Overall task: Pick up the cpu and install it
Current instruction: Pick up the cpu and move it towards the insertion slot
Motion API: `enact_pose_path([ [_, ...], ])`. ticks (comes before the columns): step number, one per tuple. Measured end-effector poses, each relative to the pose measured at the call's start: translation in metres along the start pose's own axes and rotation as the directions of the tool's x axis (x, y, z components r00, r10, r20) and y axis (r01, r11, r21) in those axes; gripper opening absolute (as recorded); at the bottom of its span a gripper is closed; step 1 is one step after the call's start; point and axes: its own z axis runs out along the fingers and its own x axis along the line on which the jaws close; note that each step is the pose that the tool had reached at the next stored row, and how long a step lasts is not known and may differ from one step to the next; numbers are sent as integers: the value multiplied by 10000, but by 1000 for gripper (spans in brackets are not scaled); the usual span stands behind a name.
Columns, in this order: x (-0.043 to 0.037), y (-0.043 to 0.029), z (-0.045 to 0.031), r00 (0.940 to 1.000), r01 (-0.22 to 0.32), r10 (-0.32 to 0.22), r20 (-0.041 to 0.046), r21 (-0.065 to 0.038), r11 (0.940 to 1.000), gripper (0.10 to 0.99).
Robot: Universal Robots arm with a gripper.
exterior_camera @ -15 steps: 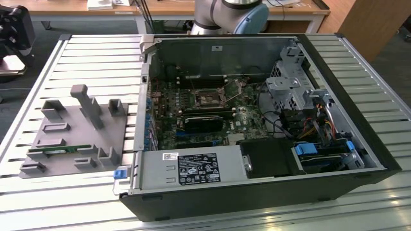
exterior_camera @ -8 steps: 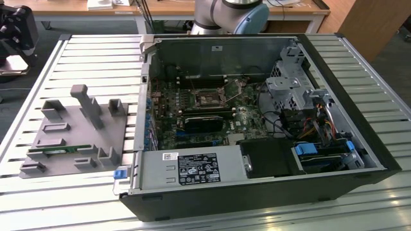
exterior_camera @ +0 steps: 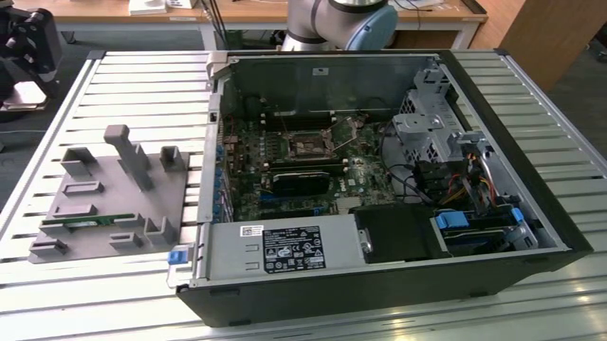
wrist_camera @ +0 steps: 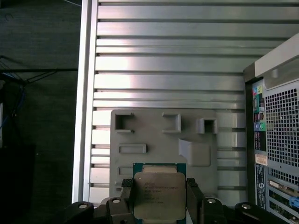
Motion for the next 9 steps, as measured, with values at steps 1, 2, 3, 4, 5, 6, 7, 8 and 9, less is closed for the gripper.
enact_pose_path([
  [1,-5,0,0,10000,0,0,0,0,10000,537],
  [2,-10,0,0,10000,0,0,0,0,10000,537],
  [3,-15,0,0,10000,0,0,0,0,10000,537],
  [4,-20,0,0,10000,0,0,1,0,10000,537],
  [5,-25,0,0,10000,0,0,0,0,10000,537],
  [6,-30,0,0,10000,0,0,0,0,10000,537],
  [7,-36,0,-1,10000,0,0,0,1,10000,537],
  [8,-41,0,-1,10000,0,0,0,0,10000,537],
  [9,-46,1,-1,10000,0,0,0,0,10000,537],
])
